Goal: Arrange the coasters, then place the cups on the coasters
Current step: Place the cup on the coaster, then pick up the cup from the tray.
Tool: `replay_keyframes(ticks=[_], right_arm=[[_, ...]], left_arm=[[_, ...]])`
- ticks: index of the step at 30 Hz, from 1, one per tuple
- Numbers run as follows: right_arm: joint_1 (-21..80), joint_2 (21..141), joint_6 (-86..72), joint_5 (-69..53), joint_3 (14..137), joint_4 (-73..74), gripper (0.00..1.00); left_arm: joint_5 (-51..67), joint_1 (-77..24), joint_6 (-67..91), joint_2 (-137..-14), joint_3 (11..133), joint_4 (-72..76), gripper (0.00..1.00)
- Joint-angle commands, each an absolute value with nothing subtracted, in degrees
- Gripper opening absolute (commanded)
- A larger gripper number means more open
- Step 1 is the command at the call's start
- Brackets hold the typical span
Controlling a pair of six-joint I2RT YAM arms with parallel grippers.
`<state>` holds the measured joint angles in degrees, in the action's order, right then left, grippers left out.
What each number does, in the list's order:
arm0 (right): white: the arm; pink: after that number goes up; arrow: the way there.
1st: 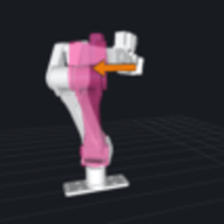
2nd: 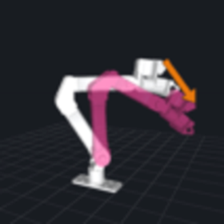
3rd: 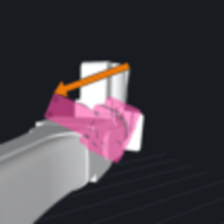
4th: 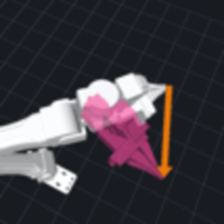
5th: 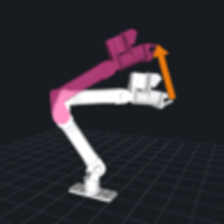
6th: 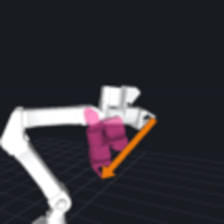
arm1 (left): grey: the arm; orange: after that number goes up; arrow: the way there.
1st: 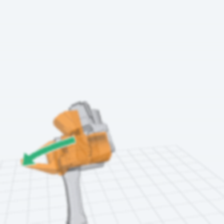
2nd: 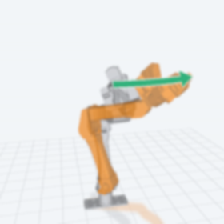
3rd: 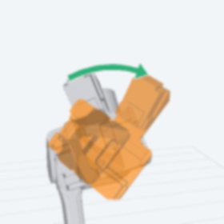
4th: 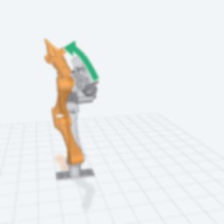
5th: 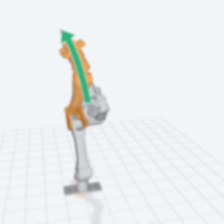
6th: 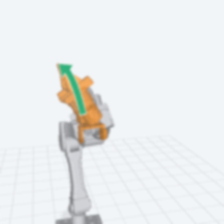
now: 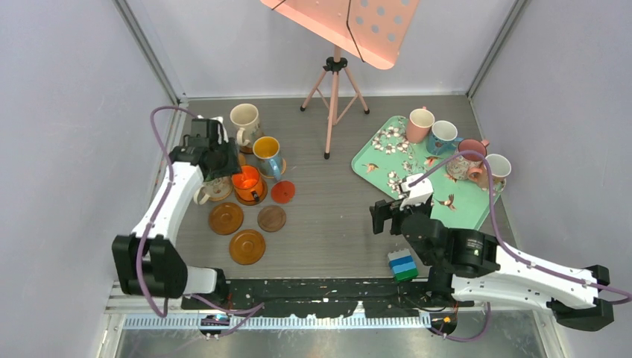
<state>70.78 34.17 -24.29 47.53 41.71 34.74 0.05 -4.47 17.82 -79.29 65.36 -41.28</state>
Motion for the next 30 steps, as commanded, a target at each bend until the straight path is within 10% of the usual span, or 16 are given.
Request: replay_keyframes(ticks=[1, 5, 7, 18, 25, 30], right_arm=[[70.7, 39.5, -29.9, 57.9, 46.8, 39.5, 0.95], [64.5, 43.1, -27.2, 61.4, 51.0, 41.7, 0.95], [57.7, 43.4, -23.9, 58.7, 51.7, 39.4, 0.95], [22.5, 49.2, -11.5, 33.5, 52.5, 25.1, 0.97], [6.2, 65.0, -6.2, 19.7, 61.2, 20.9, 0.62], [1.1, 75.2, -4.8, 14.8, 68.9, 19.7, 0.55]], left_arm=[[7.2, -4.1, 18.8, -70.5, 68.7, -43.8, 0.57], [15.5, -4.2, 17.8, -64.3, 66.9, -44.0, 0.73], [18.5, -4.2, 17.2, -61.3, 65.4, -44.6, 0.98], [29.3, -4.5, 18.0, -42.0, 49.7, -39.4, 0.99], [24.6, -5.2, 18.5, -30.4, 39.3, -36.9, 0.99], [20.9, -6.0, 19.0, -27.3, 38.7, -37.2, 0.99]])
